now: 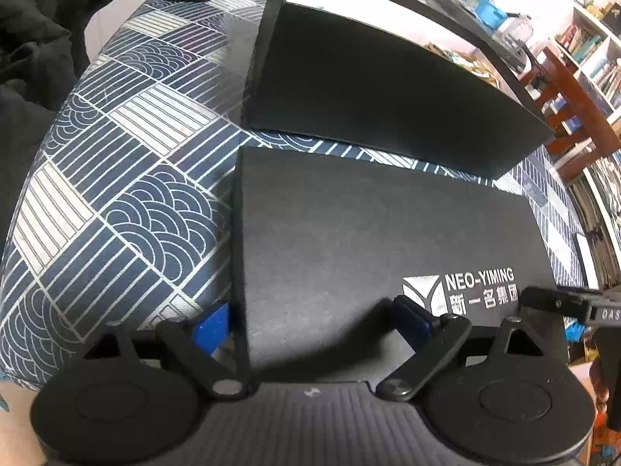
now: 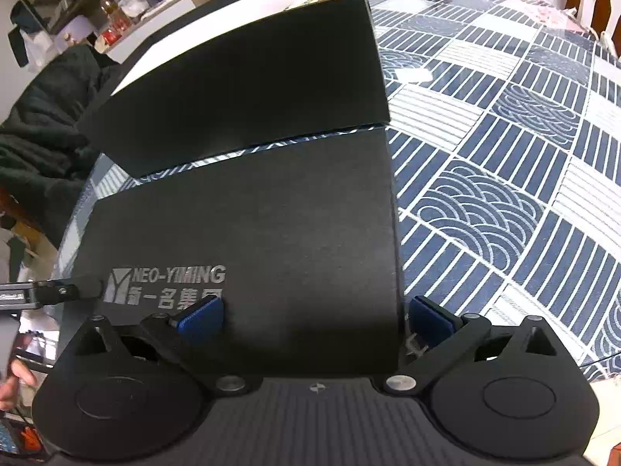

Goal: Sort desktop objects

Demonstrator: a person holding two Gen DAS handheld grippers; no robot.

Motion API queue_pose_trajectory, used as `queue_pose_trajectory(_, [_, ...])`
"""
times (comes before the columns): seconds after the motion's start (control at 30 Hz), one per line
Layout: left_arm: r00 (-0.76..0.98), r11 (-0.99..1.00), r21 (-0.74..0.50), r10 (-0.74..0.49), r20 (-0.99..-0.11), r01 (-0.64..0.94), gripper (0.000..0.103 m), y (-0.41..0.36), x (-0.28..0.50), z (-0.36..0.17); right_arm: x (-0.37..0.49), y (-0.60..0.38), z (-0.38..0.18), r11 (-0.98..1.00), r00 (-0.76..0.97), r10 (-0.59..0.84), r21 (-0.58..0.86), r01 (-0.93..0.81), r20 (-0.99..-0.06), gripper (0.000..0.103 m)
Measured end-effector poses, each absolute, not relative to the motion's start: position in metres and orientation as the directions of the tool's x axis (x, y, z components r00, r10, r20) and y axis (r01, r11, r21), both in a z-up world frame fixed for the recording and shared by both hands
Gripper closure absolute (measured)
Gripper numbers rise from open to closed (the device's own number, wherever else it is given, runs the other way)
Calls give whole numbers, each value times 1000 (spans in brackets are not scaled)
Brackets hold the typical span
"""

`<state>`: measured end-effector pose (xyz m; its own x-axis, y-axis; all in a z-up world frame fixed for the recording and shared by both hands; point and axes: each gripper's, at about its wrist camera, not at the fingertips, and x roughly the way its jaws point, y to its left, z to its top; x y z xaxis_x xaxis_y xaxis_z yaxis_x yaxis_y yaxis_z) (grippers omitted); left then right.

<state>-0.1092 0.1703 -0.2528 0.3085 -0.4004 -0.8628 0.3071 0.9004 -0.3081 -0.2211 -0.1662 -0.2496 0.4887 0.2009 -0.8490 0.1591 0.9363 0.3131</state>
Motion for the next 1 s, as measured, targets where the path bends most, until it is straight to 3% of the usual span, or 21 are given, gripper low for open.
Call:
queue_pose_trajectory(0.17, [264, 886, -363, -439, -859, 289, 0, 177, -108, -258, -219, -170, -251, 929, 486, 219, 333, 162, -846, 0])
queue_pose_trajectory(0.57, [327, 900, -337, -419, -847, 278, 0, 174, -118, -259, -215, -161, -251, 935, 502, 207, 320, 150, -840, 0])
queue_pose_trajectory(1.0, [266, 901, -327, -402, -876, 285, 0, 170, -120, -242, -219, -155, -229, 949, 481, 196, 288, 125, -854, 0])
